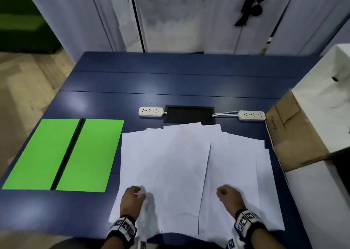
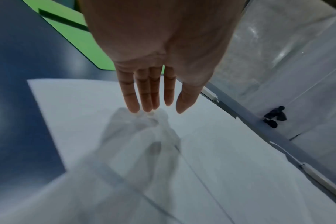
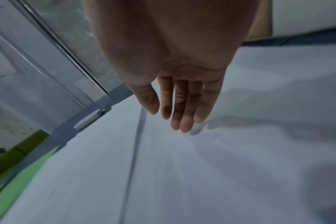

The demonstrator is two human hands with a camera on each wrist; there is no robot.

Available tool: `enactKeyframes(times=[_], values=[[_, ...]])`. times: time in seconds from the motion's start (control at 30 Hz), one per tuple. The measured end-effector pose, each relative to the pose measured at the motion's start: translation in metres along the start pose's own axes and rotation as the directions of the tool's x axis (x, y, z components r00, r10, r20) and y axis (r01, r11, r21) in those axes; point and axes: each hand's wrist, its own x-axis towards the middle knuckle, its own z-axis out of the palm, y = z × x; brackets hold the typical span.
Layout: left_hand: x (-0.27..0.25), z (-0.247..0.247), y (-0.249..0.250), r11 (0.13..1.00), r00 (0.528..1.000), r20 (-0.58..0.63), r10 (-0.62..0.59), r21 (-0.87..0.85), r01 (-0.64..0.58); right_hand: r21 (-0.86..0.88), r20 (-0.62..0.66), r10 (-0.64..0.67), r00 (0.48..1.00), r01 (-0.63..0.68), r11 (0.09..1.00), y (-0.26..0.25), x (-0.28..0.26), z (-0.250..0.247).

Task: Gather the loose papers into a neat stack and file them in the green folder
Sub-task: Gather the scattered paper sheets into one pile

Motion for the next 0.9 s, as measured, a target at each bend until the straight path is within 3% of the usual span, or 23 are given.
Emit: enactKeyframes(times=[0.17, 0.37, 0.53, 0.73, 0.8, 0.9], values=[[0.002, 0.023, 0.028, 0.997, 0.992, 0.101, -0.071, -0.002, 0.072, 0.250, -0.012, 0.142, 0.990, -0.135, 0.959, -0.054, 0.010, 0.040], [0.006, 0.026, 0.033, 0.993, 0.981, 0.178, -0.072, 0.107, 0.053, 0.187, -0.087, 0.237, 0.968, -0.218, 0.958, -0.078, 0.023, 0.064], [0.003, 0.026, 0.030, 0.996, 0.979, 0.202, -0.008, 0.085, -0.010, 0.005, -0.137, 0.142, 0.980, -0.142, 0.990, -0.087, 0.022, 0.076], [0.001, 0.026, 0.022, 0.989, 0.957, 0.291, 0.017, 0.135, -0.059, -0.057, -0.135, 0.065, 0.989, -0.073, 0.996, -0.097, 0.006, 0.085], [0.003, 0.023, 0.018, 0.992, 0.970, 0.244, -0.004, 0.123, -0.027, -0.079, -0.134, 0.049, 0.990, -0.060, 0.995, -0.098, 0.004, 0.086], [0.005, 0.010, 0.010, 0.990, 0.990, -0.022, -0.142, 0.024, 0.142, -0.109, -0.123, 0.008, 0.992, -0.022, 0.994, -0.098, 0.004, 0.087]])
